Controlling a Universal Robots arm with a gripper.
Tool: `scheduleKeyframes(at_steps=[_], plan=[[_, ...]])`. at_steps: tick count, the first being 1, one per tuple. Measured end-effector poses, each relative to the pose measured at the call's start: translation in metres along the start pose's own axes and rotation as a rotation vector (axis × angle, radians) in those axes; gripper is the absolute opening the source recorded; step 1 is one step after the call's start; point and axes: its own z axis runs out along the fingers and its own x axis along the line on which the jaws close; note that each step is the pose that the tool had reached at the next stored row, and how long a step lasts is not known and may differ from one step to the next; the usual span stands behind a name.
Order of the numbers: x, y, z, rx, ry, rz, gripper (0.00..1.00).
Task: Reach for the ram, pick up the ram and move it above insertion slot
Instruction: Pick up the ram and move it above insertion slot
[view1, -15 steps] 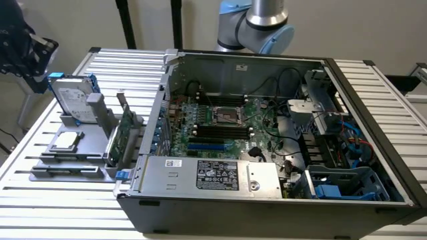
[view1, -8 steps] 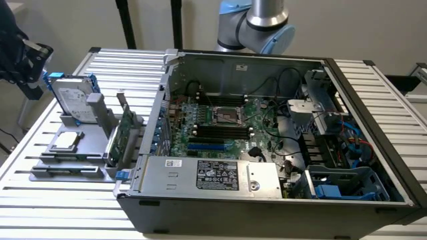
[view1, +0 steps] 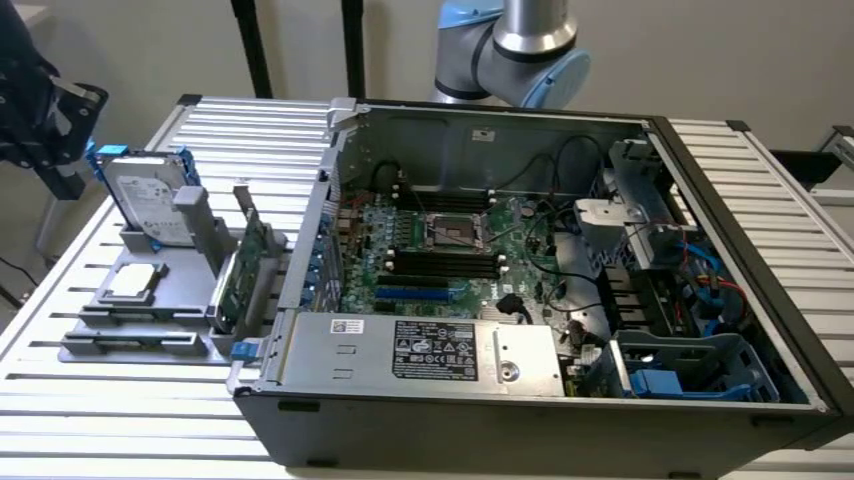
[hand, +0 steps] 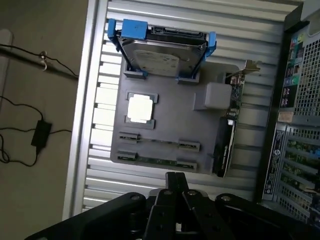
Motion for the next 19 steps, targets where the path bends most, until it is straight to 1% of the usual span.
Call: scheduleKeyframes(at_steps=[19], plan=[[0.0,0.0,0.0,0.0002,0.0132,-0.345,0.11]])
